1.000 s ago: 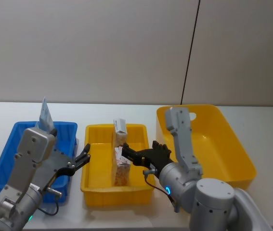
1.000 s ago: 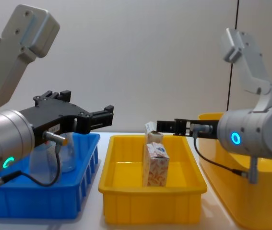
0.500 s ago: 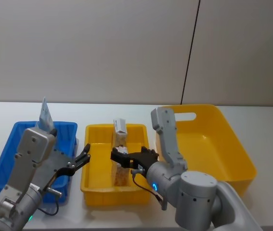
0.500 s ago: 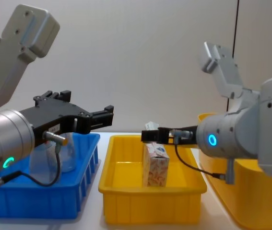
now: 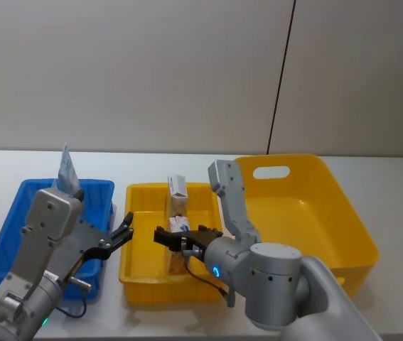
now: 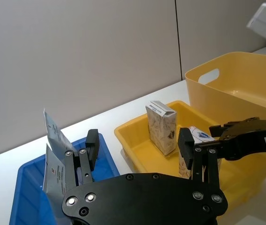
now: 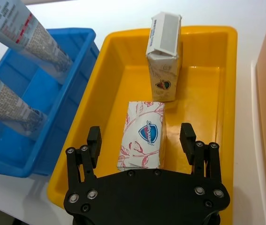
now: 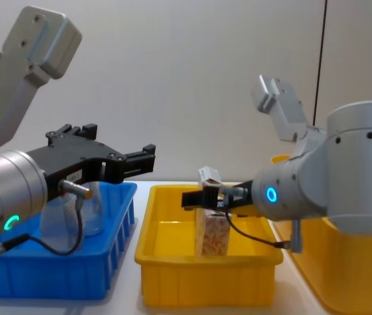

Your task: Bimanual collaborative sorting of washing and personal care products

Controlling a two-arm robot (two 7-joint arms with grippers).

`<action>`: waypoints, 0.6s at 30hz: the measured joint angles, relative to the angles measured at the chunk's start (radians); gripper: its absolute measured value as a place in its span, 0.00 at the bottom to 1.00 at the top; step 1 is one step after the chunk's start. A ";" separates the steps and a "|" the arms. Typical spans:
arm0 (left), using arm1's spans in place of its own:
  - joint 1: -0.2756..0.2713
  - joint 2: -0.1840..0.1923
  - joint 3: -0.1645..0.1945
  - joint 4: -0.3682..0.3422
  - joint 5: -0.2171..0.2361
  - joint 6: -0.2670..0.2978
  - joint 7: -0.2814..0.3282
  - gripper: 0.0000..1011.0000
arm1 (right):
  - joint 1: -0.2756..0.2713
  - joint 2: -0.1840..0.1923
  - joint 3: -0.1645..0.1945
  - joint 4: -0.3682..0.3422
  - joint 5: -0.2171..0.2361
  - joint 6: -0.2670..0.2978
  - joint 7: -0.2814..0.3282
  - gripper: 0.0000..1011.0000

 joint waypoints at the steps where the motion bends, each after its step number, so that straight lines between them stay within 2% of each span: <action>1: 0.000 0.000 0.000 0.000 0.000 0.000 0.000 0.99 | 0.005 -0.003 0.001 0.008 0.000 0.004 -0.001 0.99; 9: 0.000 0.000 0.000 0.000 0.000 0.000 0.000 0.99 | 0.046 -0.024 0.011 0.075 0.001 0.034 -0.005 0.97; 18: 0.000 0.000 0.000 0.000 0.000 0.000 0.000 0.99 | 0.083 -0.046 0.027 0.136 0.005 0.066 -0.012 0.73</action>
